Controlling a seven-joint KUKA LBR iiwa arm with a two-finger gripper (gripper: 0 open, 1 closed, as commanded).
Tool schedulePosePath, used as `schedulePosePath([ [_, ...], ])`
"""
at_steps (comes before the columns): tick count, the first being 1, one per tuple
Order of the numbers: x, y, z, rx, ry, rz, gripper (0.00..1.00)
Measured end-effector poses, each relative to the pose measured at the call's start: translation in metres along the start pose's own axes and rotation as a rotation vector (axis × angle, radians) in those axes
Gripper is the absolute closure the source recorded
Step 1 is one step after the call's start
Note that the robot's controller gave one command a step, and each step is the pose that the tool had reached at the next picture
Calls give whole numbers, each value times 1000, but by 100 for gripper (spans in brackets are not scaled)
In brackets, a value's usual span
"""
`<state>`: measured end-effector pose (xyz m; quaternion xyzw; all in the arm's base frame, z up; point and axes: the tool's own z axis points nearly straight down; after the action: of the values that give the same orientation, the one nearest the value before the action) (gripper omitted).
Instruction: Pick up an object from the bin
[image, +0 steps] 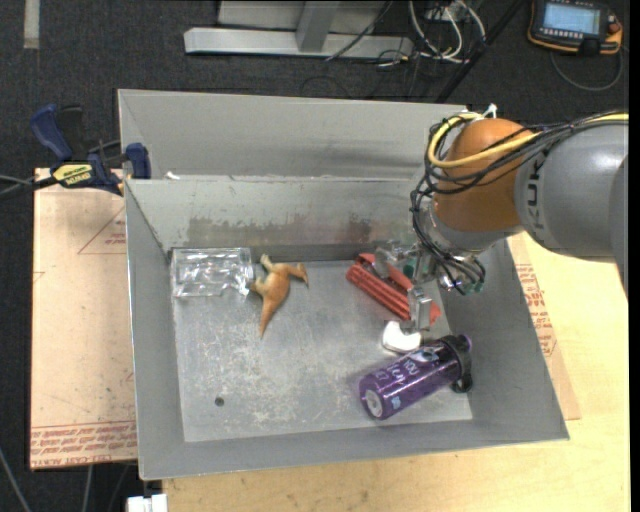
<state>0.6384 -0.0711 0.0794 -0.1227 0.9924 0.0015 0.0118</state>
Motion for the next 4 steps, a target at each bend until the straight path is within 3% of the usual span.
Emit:
schedulePosePath([
  [1, 0, -2, 2, 4, -9, -69, 0],
  [2, -1, 1, 3, 6, -13, -235, 0],
  [3, -8, -1, 2, 16, -19, -582, 100],
  [4, -8, -1, 2, 16, -19, -582, 100],
])
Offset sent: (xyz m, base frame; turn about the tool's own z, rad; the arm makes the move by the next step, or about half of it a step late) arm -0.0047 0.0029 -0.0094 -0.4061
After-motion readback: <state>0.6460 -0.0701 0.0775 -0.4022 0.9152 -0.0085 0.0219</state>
